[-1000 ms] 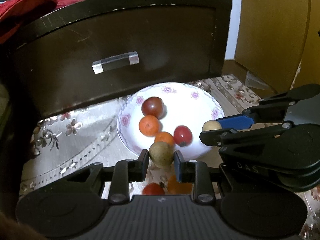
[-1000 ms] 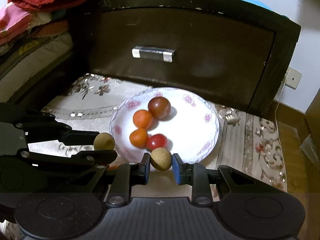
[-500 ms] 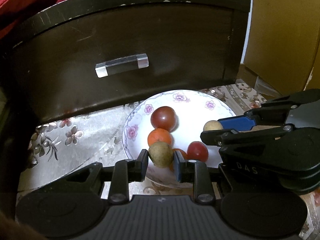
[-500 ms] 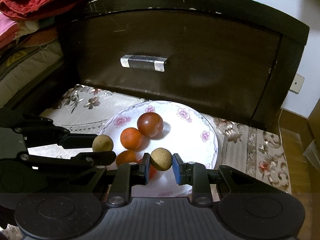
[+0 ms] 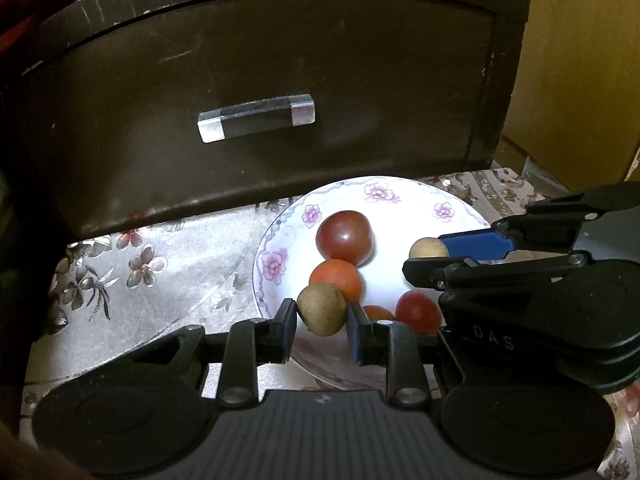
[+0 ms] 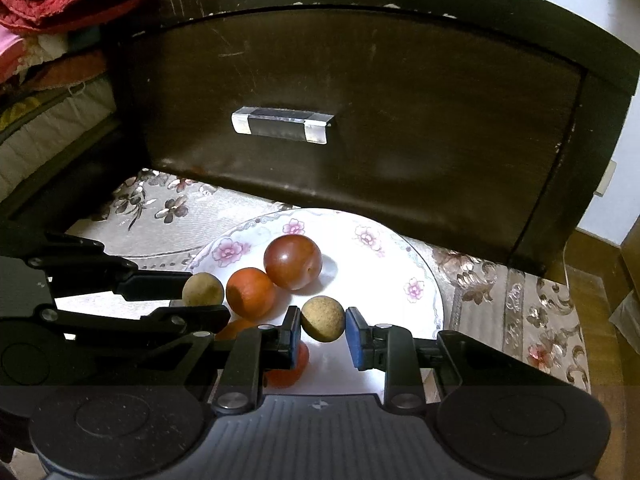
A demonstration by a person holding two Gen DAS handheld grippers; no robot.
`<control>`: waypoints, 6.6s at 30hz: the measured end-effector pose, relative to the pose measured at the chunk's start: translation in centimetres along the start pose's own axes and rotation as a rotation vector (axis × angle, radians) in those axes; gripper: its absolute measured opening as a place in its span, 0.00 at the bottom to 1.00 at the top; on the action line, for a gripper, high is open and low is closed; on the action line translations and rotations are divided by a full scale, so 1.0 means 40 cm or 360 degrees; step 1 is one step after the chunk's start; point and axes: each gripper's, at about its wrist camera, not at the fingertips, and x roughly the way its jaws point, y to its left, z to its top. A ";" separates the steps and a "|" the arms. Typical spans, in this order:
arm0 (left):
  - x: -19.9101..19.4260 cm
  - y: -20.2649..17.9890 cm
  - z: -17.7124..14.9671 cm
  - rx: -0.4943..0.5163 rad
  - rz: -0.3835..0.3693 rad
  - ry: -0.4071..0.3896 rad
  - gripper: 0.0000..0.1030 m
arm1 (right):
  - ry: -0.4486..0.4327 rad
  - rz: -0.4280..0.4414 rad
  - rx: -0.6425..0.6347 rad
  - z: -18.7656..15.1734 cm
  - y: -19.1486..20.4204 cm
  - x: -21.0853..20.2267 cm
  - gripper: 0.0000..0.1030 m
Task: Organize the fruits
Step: 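Carry both brown fruits over the white bowl with both grippers, then open both grippers to drop the brown fruits into the bowl, then withdraw both grippers toward the last red tomato and tangerine, then grasp the tangerine with the right gripper while the left gripper grasps the red tomato, then lift and carry the tangerine and red tomato over the white bowl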
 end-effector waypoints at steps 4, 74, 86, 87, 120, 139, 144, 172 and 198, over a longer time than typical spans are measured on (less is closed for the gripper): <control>0.005 0.004 0.002 -0.0008 0.0009 -0.0003 0.31 | 0.0000 -0.0004 -0.0004 0.002 0.000 0.011 0.24; -0.216 0.042 -0.130 -0.0001 0.0027 0.0105 0.41 | 0.0079 0.0185 -0.0177 -0.113 0.126 -0.135 0.41; -0.187 0.056 -0.133 -0.0022 -0.0024 0.0146 0.41 | 0.0202 0.0269 -0.0245 -0.114 0.154 -0.060 0.32; -0.182 0.055 -0.133 -0.0021 -0.0030 0.0152 0.41 | 0.0216 0.0268 -0.0243 -0.116 0.154 -0.054 0.28; -0.072 -0.002 -0.146 0.0023 -0.0105 0.0227 0.35 | 0.0281 0.0160 -0.0099 -0.133 0.076 -0.093 0.27; -0.121 -0.003 -0.191 0.0098 -0.0129 0.0303 0.34 | 0.0324 0.0221 -0.0210 -0.152 0.112 -0.100 0.27; -0.126 -0.001 -0.196 0.0102 -0.0134 0.0297 0.35 | 0.0324 0.0221 -0.0211 -0.153 0.112 -0.096 0.28; -0.130 0.009 -0.198 0.0052 -0.0136 0.0305 0.34 | 0.0326 0.0210 -0.0182 -0.155 0.111 -0.091 0.27; -0.096 -0.020 -0.013 0.0006 -0.0131 0.0035 0.33 | 0.0099 0.0083 0.0012 -0.036 0.012 -0.100 0.27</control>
